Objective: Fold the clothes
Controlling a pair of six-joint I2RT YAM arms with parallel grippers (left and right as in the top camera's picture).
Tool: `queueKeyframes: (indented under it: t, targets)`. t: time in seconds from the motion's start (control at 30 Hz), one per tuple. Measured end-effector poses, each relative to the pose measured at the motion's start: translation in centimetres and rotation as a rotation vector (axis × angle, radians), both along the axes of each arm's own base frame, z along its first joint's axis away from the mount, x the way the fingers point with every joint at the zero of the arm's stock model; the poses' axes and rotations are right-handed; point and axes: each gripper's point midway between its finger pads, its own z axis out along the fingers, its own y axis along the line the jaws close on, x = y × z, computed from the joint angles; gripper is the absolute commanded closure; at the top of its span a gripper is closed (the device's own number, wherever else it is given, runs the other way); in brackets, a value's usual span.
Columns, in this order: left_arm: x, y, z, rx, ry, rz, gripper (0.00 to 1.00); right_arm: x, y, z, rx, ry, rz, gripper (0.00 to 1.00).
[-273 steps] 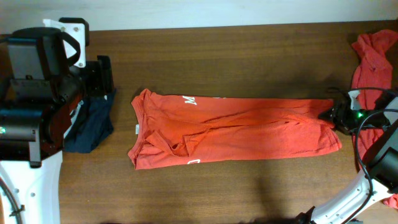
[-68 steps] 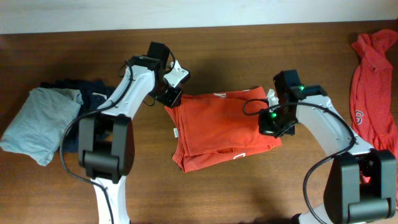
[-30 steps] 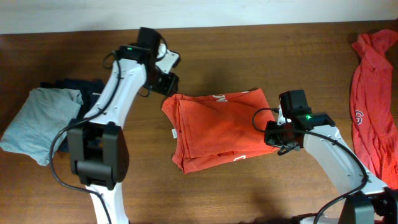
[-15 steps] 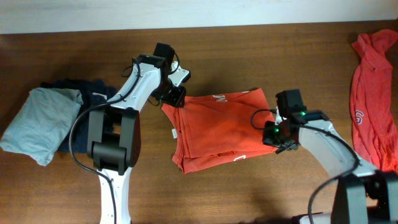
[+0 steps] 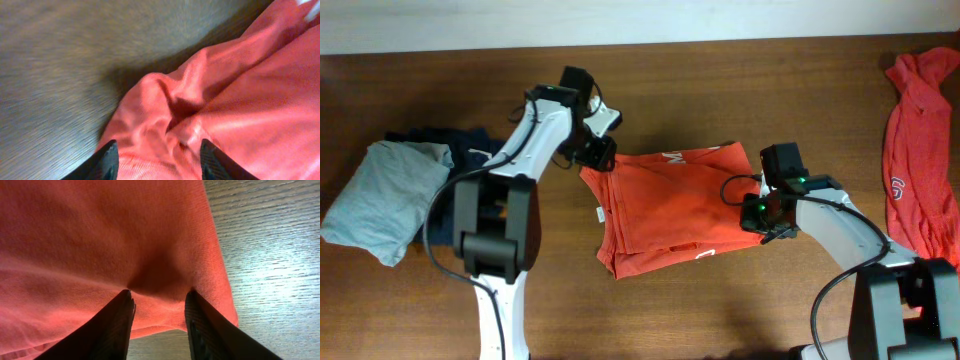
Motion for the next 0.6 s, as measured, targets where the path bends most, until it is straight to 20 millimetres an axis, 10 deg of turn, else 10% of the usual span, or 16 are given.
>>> queueKeyframes:
  t: [0.2,0.6]
  targets:
    - [-0.1,-0.4,3.0,-0.024,-0.048,-0.006,0.46,0.3,0.0,0.1,0.001,-0.014,0.004,0.57]
    - [-1.2,-2.4,2.4,-0.010,-0.037,-0.057,0.46,0.5,0.0,0.1,0.001,-0.020,0.004,0.53]
